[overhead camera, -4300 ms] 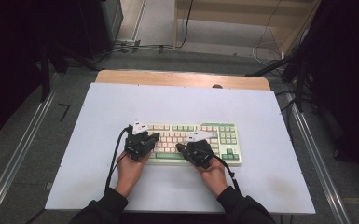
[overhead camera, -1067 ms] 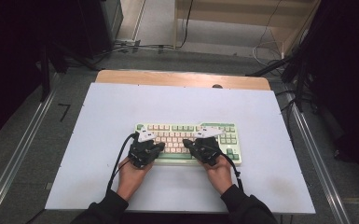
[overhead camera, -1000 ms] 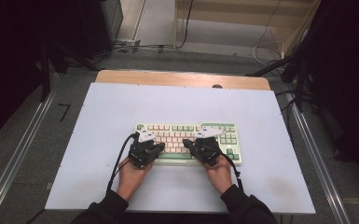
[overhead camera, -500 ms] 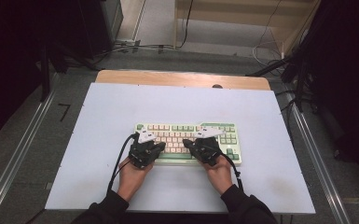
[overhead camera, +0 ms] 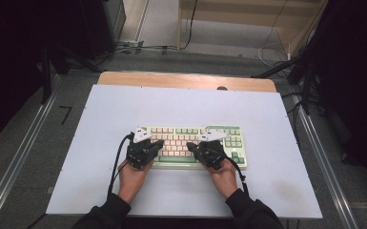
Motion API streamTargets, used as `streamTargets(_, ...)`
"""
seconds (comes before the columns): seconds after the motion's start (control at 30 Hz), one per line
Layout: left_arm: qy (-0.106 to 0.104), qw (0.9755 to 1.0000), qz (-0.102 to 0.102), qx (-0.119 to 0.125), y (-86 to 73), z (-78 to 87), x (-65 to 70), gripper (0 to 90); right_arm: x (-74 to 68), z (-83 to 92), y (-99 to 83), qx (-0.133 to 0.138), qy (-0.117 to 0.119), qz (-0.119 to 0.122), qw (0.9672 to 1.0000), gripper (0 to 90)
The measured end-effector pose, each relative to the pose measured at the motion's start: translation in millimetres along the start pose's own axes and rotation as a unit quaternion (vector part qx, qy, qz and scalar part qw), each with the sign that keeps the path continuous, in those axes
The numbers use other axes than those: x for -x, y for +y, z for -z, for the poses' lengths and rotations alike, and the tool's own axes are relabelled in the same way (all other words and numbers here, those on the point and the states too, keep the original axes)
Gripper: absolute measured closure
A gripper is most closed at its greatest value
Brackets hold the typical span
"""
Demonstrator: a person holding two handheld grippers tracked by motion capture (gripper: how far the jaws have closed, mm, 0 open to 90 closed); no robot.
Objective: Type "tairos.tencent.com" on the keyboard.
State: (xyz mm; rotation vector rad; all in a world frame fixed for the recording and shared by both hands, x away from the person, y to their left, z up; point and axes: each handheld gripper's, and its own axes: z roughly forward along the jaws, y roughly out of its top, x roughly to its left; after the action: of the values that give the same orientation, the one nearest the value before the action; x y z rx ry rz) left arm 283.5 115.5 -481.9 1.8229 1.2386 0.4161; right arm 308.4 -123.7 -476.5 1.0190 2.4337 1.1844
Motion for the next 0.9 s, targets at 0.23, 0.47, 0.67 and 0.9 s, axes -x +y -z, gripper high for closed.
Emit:
streamTargets(0.23,0.016,0.9998,0.008,0.005,0.8,-1.8,-6.0,90.0,-0.7,-0.4,-0.1,0.0,0.001,0.002,1.0,87.3)
streamTargets(0.47,0.018,0.9998,0.008,0.009,1.0,-1.4,-7.0,90.0,-0.9,-0.6,-0.1,-0.001,0.001,0.002,1.0,87.3)
streamTargets(0.67,0.018,0.9998,0.008,0.009,1.0,-1.8,-7.6,90.0,-0.8,-0.4,-0.1,-0.001,0.002,0.002,1.0,87.3)
streamTargets(0.9,0.02,0.9998,0.007,0.006,1.7,-5.2,-8.3,90.0,-1.1,-1.1,-0.2,-0.001,0.002,0.002,1.0,87.3)
